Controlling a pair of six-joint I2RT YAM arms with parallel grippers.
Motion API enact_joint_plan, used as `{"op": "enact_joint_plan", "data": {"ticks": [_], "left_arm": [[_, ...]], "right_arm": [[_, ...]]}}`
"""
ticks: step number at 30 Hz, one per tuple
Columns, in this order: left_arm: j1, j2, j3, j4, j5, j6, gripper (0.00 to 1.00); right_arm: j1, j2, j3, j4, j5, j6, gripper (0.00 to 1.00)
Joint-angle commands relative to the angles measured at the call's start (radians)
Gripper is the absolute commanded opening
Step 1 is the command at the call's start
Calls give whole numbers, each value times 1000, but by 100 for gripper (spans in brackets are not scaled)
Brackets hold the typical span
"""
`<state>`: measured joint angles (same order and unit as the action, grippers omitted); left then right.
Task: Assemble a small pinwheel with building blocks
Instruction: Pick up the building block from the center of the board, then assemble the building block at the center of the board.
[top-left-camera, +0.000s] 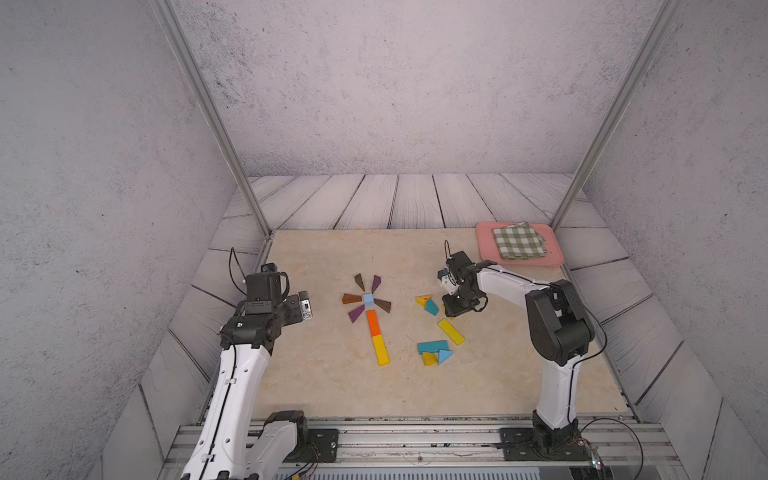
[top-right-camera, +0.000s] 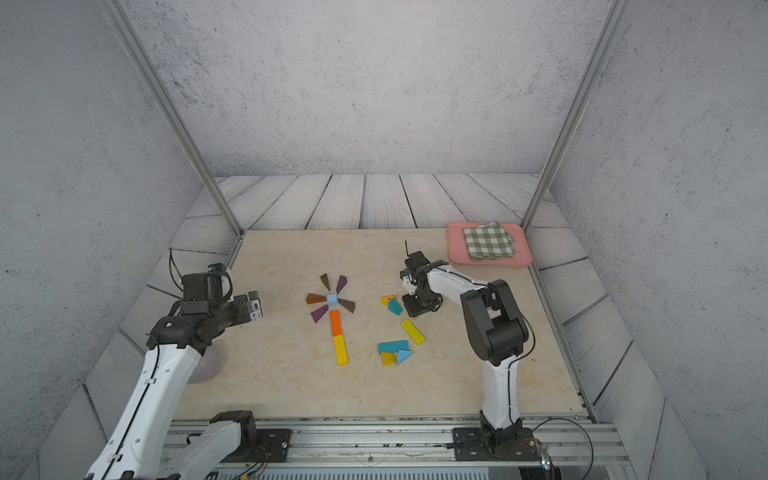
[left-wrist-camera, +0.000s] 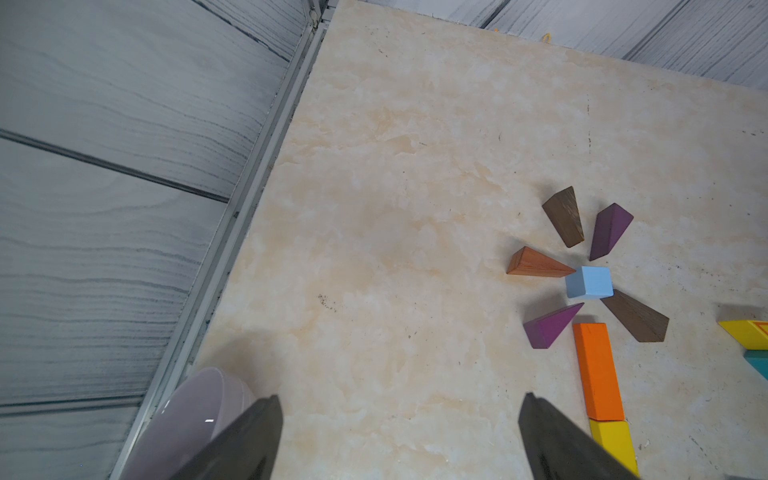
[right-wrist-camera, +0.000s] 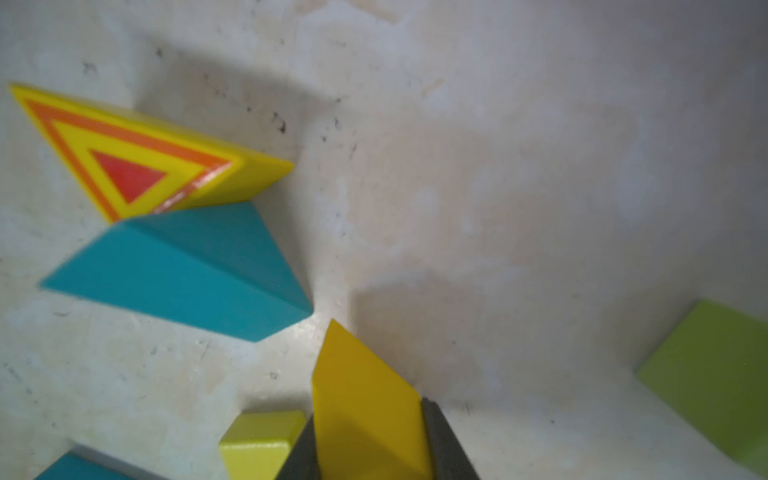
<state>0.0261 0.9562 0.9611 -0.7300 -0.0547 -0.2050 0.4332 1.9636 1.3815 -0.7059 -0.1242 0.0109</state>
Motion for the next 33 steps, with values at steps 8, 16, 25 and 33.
{"op": "enact_joint_plan", "data": {"ticks": [8, 16, 25, 33], "left_arm": [[14, 12, 0, -9, 13, 12, 96], [13, 10, -1, -8, 31, 10, 96], [14, 10, -1, -6, 39, 10, 96], [13, 10, -1, -7, 41, 9, 96]], "right_arm": [[-74, -239, -86, -68, 49, -41, 10], [-192, -284, -154, -91, 130, -209, 10], [-376, -220, -180, -8, -94, -433, 13], [-383, -136, -138, 7, -56, -487, 14]]}}
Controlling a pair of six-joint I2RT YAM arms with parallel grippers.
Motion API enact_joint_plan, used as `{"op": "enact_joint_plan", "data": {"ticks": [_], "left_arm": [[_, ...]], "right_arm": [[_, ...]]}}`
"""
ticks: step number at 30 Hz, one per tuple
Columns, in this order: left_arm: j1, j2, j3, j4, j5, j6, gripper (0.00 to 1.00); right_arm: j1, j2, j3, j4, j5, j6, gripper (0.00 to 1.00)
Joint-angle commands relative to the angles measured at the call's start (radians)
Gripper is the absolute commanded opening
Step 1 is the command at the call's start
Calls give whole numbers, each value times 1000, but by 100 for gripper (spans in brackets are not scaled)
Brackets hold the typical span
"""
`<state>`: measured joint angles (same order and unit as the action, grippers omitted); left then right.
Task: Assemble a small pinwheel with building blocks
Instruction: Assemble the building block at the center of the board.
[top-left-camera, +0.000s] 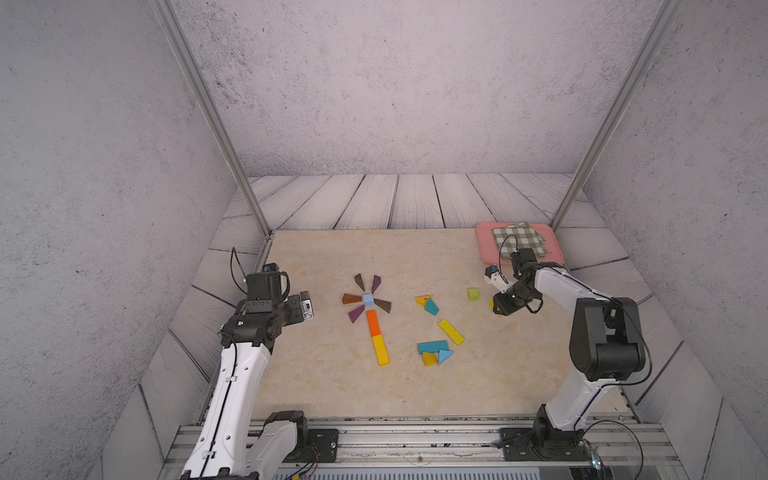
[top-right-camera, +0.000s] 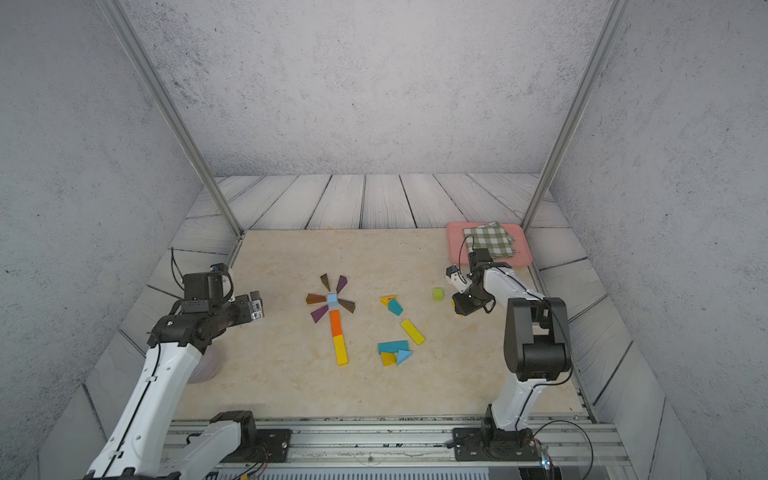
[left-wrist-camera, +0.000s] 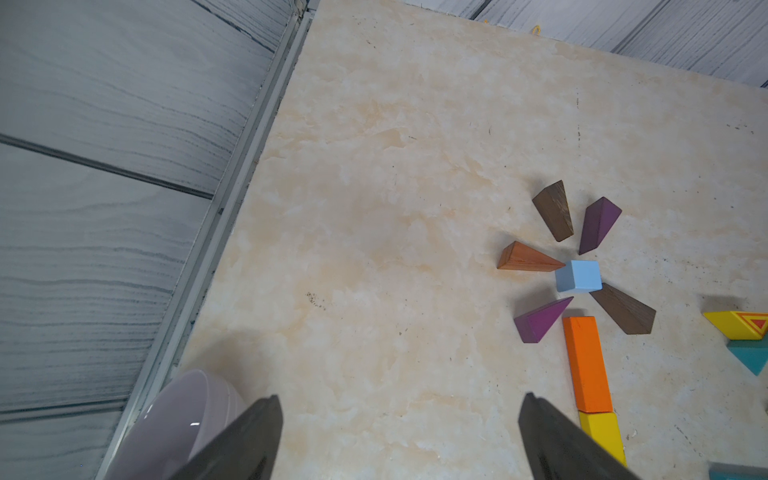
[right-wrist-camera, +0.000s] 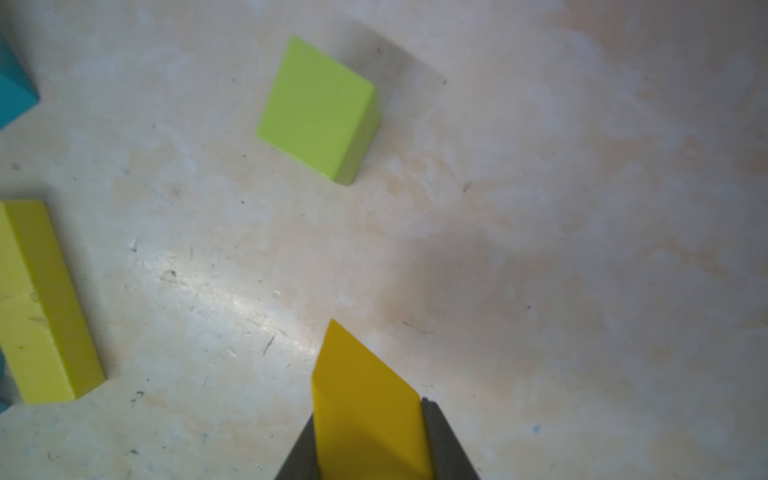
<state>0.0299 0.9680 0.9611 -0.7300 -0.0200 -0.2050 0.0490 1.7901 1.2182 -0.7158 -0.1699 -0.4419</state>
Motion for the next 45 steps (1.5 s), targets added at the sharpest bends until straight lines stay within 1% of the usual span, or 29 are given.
{"op": "enact_joint_plan", "data": {"ticks": [1, 8, 14, 18, 25, 30, 43, 45], "left_arm": [[10, -2, -1, -6, 6, 9, 96], [9, -2, -1, -6, 6, 12, 96], [10, -3, -1, -6, 5, 11, 96], [9, -4, -1, -8, 3, 13, 96], [10, 0, -2, -7, 4, 12, 96], [10, 0, -1, -6, 4, 13, 96], [10, -1, -1, -9, 2, 12, 96], [10, -2, -2, -8, 2, 13, 96]], "right_arm": [[2, 48, 35, 15, 1, -32, 14], [8, 101, 75, 27, 36, -25, 14], [36, 168, 143, -15, 42, -37, 15], [51, 201, 173, -41, 77, -30, 15], [56, 192, 165, -47, 64, -39, 16], [56, 200, 153, -35, 81, -43, 16], [60, 234, 162, -40, 73, -47, 18], [61, 238, 163, -45, 77, -46, 20]]}}
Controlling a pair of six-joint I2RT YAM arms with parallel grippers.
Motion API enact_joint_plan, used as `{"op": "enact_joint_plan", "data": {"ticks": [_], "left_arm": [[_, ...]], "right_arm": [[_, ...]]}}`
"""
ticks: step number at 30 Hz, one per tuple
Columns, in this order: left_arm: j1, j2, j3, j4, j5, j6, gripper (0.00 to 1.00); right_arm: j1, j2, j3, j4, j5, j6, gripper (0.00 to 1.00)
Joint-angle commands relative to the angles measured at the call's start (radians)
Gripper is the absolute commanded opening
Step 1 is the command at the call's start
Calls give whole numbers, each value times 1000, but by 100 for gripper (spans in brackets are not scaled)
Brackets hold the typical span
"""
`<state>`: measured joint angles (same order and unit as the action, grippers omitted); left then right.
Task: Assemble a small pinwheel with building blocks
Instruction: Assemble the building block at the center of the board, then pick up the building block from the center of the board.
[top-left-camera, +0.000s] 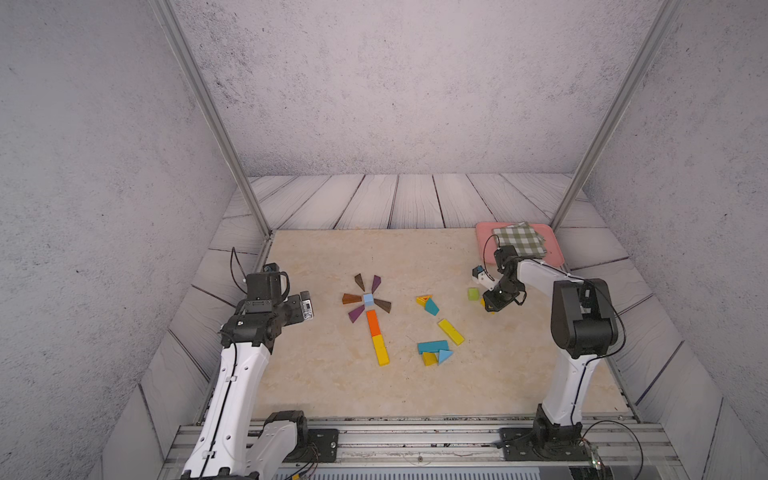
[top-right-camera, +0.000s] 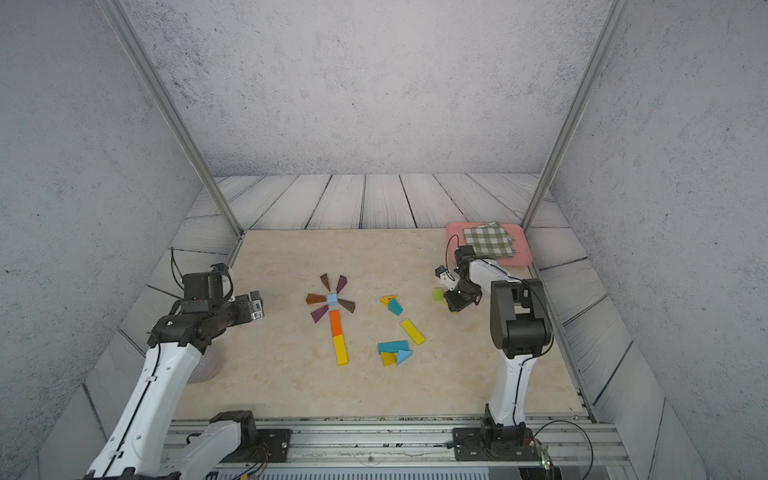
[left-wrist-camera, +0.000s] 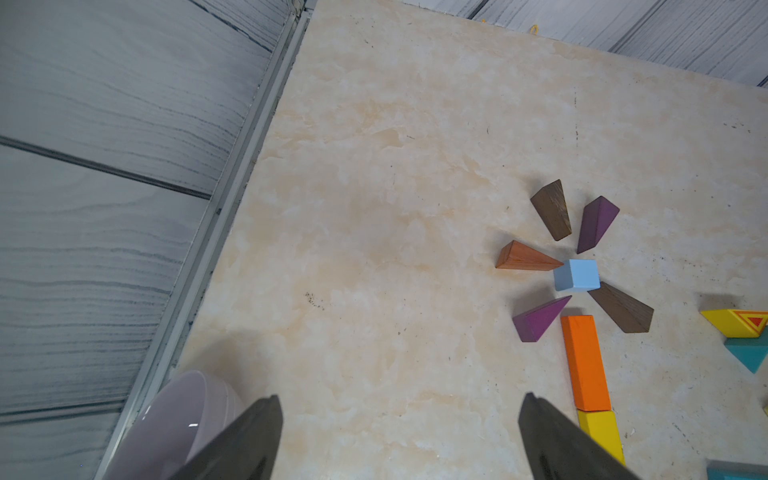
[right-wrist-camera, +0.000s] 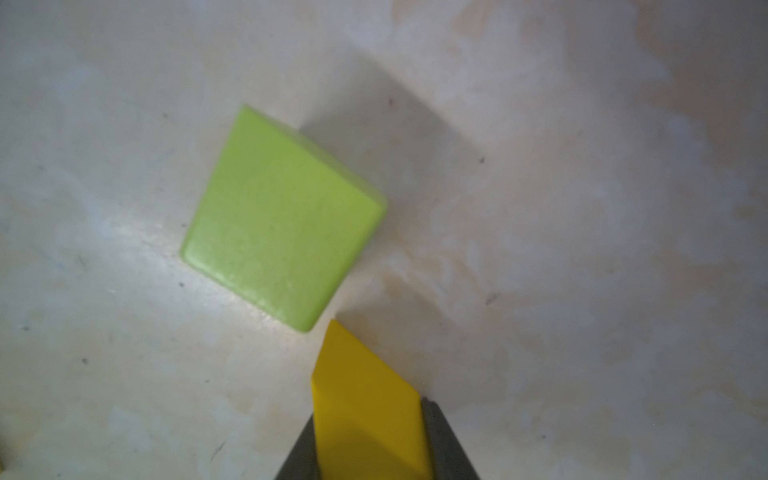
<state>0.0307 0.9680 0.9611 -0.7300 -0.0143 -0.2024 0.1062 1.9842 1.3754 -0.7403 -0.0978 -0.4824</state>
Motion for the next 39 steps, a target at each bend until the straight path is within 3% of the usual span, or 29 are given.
{"op": "enact_joint_plan", "data": {"ticks": [1, 4, 6, 13, 19, 20, 23, 27, 29, 31, 33, 35, 39], "left_arm": [[9, -1, -1, -8, -5, 9, 96], [9, -2, -1, -8, -4, 10, 96], [9, -2, -1, -8, -4, 10, 96], [9, -3, -2, -8, -7, 11, 96], [9, -4, -1, -8, -7, 12, 96], [9, -3, -1, -8, -7, 12, 96], [9, -2, 0, -9, -10, 12, 96], [9, -4, 6, -6, 18, 7, 96], [4, -1, 24, -2, 84, -7, 96], [-46, 11, 54, 0, 133, -79, 96], [-228, 44, 94, 6, 43, -159, 96], [-392, 114, 123, 49, -31, -238, 96], [-572, 375, 260, 120, -9, -324, 86]], "right_arm": [[5, 45, 8, -22, 8, -3, 21], [5, 47, 13, -24, 19, 6, 25], [5, 47, 17, -22, 29, 17, 35], [5, 32, 42, -54, -1, 23, 58], [4, -62, 107, -129, -58, 57, 80], [7, -101, 117, -138, -67, 87, 100], [12, -293, 76, -70, -15, 257, 99], [9, -615, -202, 259, 23, 689, 99], [-5, -688, -305, 341, -68, 782, 99], [-4, -694, -316, 293, -161, 821, 99], [20, -676, -300, 206, -195, 841, 99], [66, -698, -319, 174, -160, 842, 99], [94, -812, -420, 184, -106, 835, 98]]}}
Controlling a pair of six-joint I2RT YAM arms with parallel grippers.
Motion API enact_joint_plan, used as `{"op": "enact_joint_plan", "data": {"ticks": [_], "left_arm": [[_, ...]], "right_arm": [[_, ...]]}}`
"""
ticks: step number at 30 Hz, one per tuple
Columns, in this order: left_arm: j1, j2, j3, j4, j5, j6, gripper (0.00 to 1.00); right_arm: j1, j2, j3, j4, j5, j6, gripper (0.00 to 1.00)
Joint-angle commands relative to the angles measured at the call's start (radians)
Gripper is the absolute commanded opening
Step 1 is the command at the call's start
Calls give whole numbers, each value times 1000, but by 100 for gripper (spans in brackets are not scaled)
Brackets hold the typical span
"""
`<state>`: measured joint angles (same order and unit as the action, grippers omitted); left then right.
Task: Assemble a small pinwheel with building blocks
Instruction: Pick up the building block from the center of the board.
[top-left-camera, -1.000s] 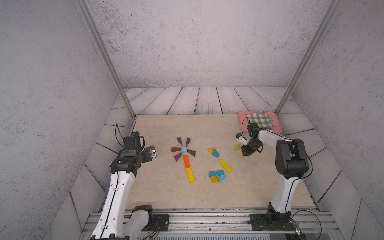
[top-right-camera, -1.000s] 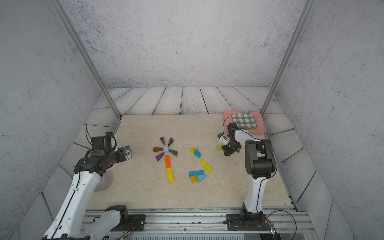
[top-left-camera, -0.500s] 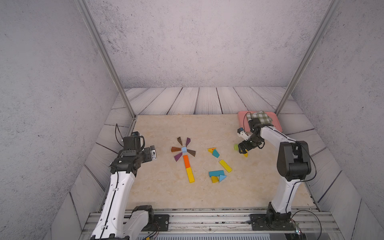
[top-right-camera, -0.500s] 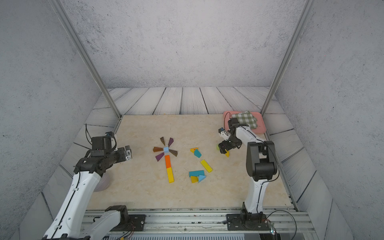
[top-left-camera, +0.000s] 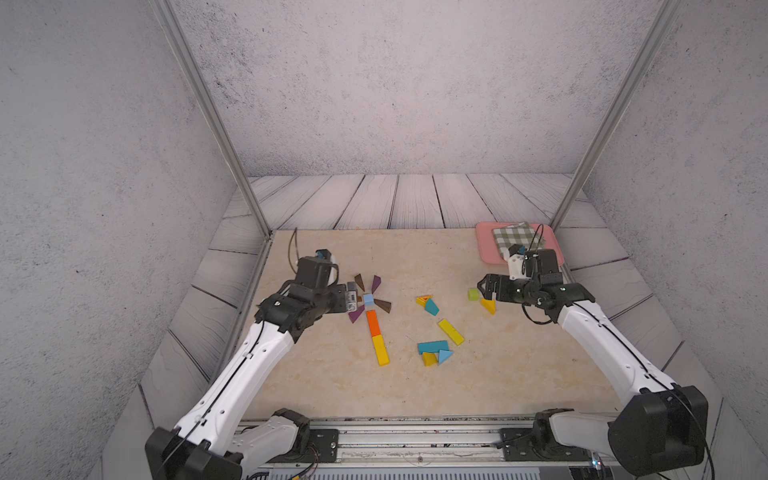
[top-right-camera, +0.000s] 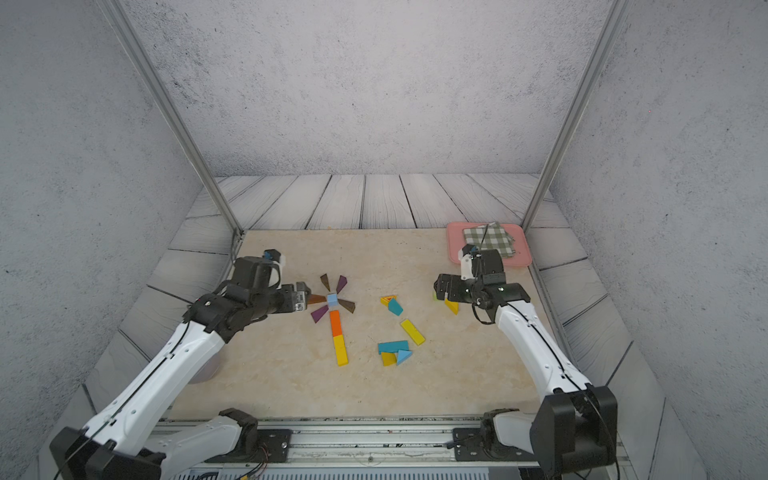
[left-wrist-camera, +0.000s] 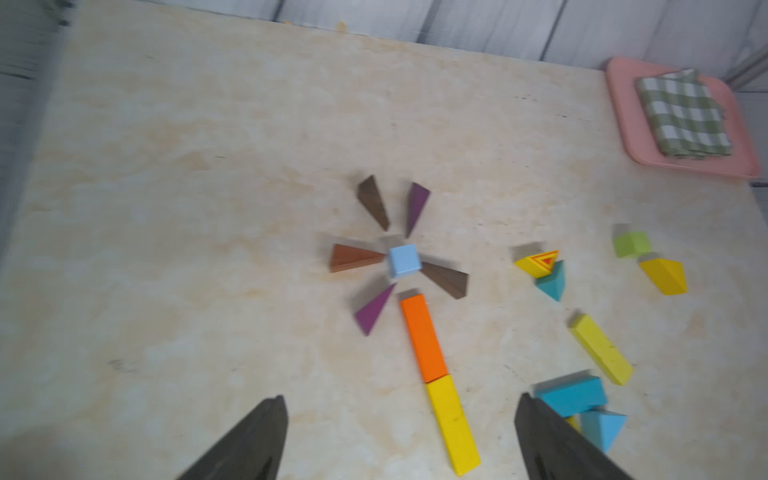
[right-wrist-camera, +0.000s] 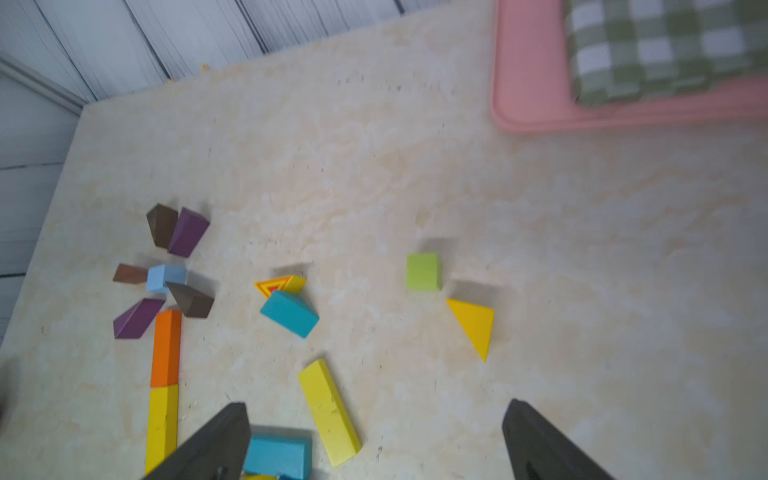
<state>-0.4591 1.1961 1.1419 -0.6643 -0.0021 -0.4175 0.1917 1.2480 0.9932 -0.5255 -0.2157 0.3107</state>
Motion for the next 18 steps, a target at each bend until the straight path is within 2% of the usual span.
{"op": "enact_joint_plan", "data": {"ticks": [1, 3, 6, 9, 12, 18], "left_arm": [[-119, 219, 131, 49, -27, -109, 85], [-194, 384, 273, 3, -55, -124, 85], [-256, 593, 465, -93, -63, -197, 84], [-303, 741, 573, -102, -59, -287, 81], [-330, 826, 622, -85, -52, -395, 81], [-337, 865, 552, 21, -68, -647, 81]], "right_arm": [[9, -92, -49, -41, 22, 28, 97], [7, -119, -59, -78, 77, 23, 96], [5, -162, -70, -108, 172, 29, 95], [-2, -206, -93, -113, 244, 53, 95], [-4, -229, -118, -101, 255, 58, 95], [-5, -248, -151, -77, 235, 38, 96]]}}
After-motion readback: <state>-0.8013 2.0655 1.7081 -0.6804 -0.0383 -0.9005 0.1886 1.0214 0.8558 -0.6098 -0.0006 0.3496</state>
